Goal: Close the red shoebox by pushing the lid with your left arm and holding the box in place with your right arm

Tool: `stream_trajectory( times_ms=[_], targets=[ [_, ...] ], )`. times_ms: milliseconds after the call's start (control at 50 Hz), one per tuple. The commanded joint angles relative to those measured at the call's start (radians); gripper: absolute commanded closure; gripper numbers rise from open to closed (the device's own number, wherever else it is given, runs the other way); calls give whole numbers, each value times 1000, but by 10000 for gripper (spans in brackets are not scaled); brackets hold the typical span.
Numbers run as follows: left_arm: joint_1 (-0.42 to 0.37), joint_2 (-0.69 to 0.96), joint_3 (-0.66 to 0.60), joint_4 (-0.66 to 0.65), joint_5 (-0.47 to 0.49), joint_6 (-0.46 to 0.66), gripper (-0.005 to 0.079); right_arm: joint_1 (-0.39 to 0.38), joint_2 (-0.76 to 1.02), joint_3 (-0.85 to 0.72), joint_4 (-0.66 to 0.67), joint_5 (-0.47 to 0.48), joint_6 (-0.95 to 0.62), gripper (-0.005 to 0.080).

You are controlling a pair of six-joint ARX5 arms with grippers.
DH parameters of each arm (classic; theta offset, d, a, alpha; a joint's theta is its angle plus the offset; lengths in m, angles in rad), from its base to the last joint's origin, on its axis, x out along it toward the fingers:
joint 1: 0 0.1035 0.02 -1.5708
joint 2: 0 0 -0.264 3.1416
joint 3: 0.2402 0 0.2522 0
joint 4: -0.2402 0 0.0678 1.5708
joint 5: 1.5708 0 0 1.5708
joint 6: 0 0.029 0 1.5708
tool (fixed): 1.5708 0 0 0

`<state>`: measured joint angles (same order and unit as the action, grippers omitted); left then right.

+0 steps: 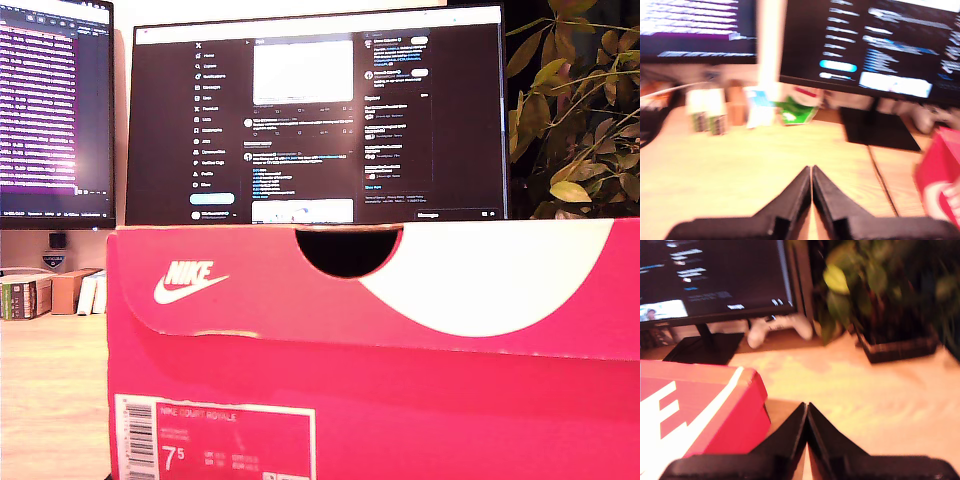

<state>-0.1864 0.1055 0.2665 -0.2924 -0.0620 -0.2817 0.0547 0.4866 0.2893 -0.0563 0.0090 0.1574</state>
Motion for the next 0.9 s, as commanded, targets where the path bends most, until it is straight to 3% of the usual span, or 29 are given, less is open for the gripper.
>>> stream_trajectory(
  times_ms=[0,80,180,280,880],
  targets=[
    [3,-2,-23,-2,-1,-21,761,4,-2,-25,-18,3,3,764],
    [3,-2,-23,-21,-30,-17,761,3,-1,-26,-55,68,-5,764],
    [3,-2,-30,-31,-154,20,761,3,-1,-28,-77,201,-7,764],
    [3,-3,-32,-24,-230,23,761,3,-13,-30,-58,251,-1,764],
    [0,-89,-217,228,-134,128,761,32,-166,-246,252,123,-121,764]
  ],
)
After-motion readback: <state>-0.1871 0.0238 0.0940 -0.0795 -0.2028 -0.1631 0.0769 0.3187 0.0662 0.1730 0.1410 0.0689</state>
